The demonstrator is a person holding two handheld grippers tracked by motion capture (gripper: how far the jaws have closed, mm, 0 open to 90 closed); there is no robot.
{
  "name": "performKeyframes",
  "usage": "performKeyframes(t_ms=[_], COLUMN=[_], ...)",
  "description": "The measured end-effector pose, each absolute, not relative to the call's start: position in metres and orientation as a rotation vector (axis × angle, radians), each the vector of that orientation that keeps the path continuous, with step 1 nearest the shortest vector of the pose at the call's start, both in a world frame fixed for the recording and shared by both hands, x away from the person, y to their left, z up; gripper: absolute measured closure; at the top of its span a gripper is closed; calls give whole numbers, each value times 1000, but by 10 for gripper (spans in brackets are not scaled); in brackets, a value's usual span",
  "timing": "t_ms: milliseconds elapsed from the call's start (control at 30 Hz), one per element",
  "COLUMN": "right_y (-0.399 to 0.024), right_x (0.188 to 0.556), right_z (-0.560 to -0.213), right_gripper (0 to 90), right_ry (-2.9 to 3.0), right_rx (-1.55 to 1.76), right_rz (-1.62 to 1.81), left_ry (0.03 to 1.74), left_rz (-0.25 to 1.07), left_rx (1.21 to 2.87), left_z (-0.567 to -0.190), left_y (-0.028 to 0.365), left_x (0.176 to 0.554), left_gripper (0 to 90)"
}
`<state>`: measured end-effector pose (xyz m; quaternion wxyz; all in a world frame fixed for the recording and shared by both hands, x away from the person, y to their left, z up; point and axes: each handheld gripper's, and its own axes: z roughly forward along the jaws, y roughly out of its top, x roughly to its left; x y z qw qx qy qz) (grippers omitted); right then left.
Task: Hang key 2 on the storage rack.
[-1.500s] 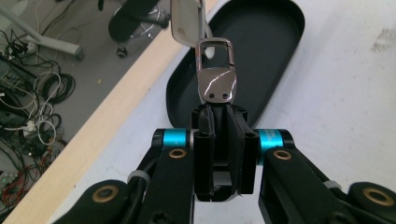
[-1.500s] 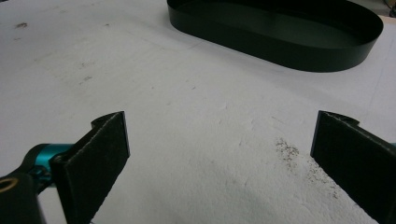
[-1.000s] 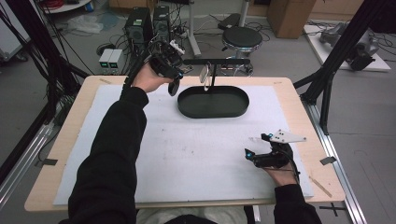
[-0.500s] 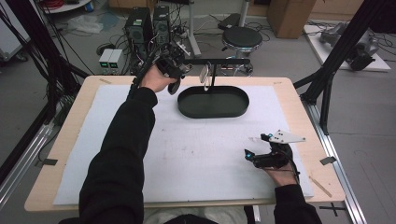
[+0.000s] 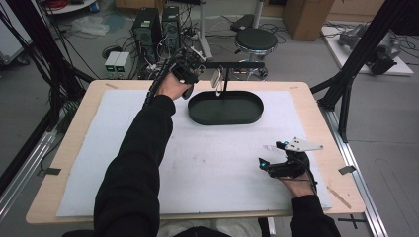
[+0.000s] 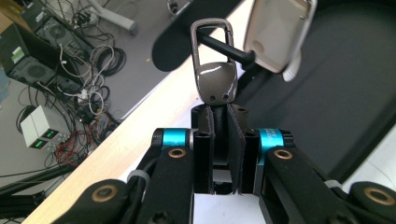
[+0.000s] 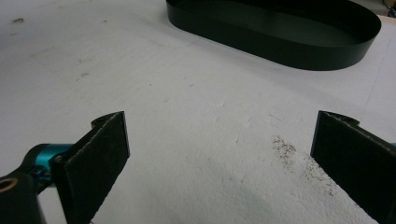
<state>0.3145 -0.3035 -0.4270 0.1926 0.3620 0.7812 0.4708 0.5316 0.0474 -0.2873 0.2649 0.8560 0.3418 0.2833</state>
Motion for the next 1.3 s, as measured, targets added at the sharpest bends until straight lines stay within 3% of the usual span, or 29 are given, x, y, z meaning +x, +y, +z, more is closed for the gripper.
performKeyframes(t_ms=[233, 267, 300, 333, 367, 400, 467, 567, 733, 1300], right_y=[-304, -304, -304, -304, -304, -304, -304, -303, -303, -302], right_x=[315, 315, 315, 314, 314, 314, 315, 314, 313, 312], right_z=[-427, -427, -427, -427, -427, -427, -427, -427, -427, -426], right_gripper=[37, 37, 37, 37, 37, 37, 37, 37, 37, 37], right_ry=[2186, 2180, 2180, 2175, 2175, 2175, 2179, 2182, 2180, 2182], right_rx=[1021, 1025, 1025, 1028, 1028, 1028, 1028, 1025, 1023, 1022], right_rz=[1307, 1300, 1300, 1302, 1301, 1301, 1297, 1295, 1297, 1298], left_ry=[951, 954, 956, 948, 934, 917, 886, 831, 786, 792], left_rz=[739, 728, 714, 710, 682, 644, 574, 454, 347, 311], left_rx=[2307, 2301, 2288, 2265, 2237, 2207, 2185, 2156, 2119, 2074], left_z=[-289, -290, -291, -290, -289, -287, -285, -281, -274, -286], left_y=[47, 48, 48, 50, 52, 54, 56, 60, 68, 107], left_x=[536, 536, 536, 536, 534, 533, 530, 526, 522, 497], left_gripper=[779, 684, 684, 498, 398, 398, 203, 61, 17, 17])
